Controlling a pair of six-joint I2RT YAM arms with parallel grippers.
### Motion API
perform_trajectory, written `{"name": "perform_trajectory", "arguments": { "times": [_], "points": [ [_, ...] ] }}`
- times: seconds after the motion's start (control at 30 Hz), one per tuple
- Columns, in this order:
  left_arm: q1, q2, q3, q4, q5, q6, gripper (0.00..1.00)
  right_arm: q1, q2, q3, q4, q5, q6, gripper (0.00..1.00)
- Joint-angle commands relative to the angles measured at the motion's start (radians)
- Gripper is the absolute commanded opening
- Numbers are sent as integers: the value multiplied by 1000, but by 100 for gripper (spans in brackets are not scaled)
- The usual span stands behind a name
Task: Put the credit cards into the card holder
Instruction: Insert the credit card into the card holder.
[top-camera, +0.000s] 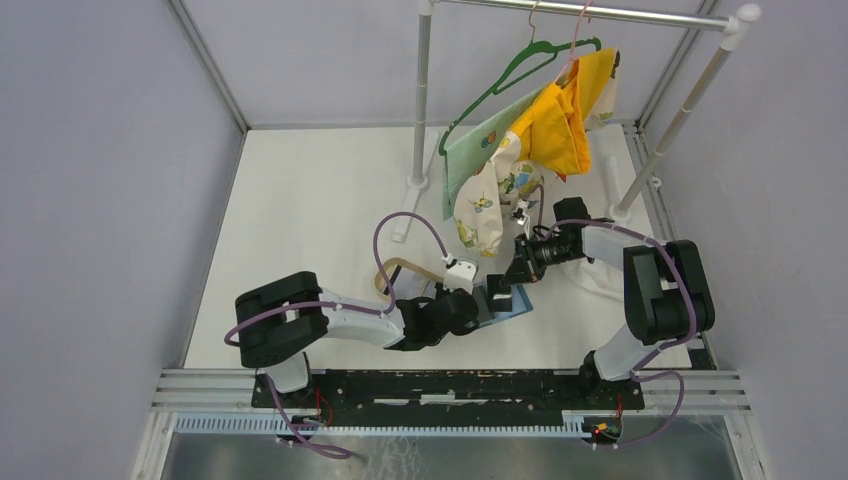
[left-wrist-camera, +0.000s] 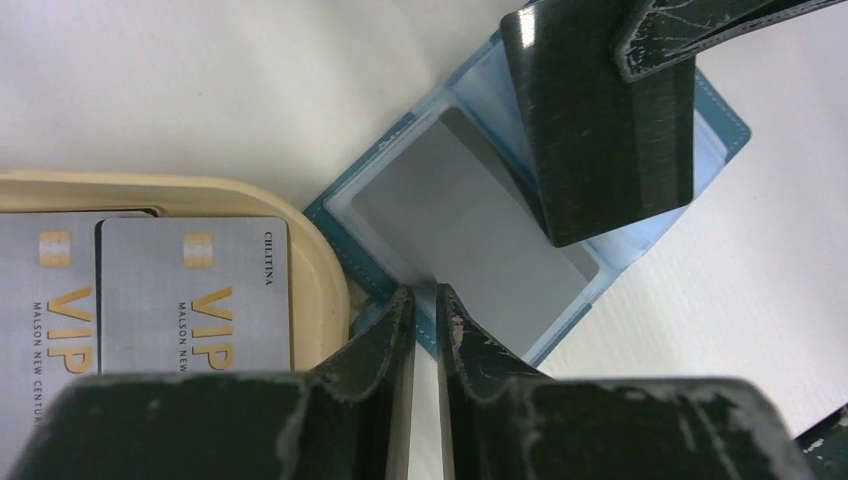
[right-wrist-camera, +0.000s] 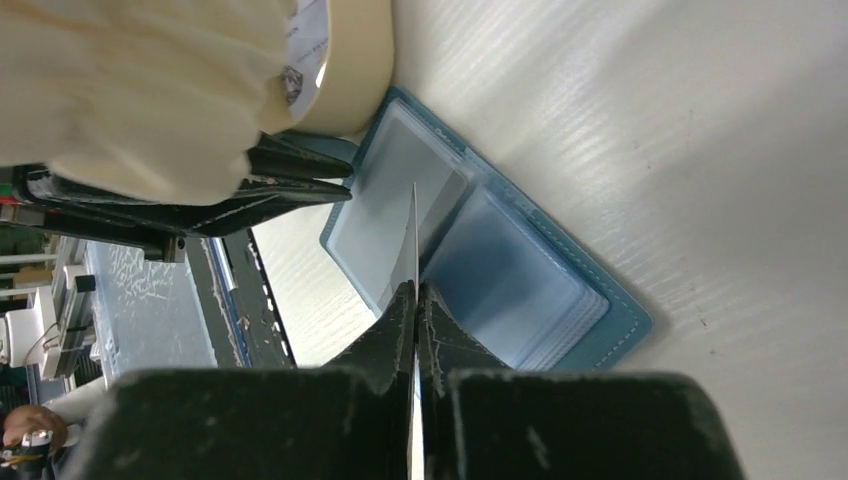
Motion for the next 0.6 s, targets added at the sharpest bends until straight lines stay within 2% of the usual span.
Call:
{"name": "perform_trajectory", "arguments": {
  "times": [0.0,0.23,0.57],
  "points": [
    [-4,-1,21,-27,-62,-36,20,-3,1,-18,70,73,55,0],
    [-3,13,30,-37,-46,-27,20,-2,-17,-36,103,142,87,0],
    [-2,39,46,-46,-28,-23,20,7,-18,-41,139,148,112,0]
  ]
}}
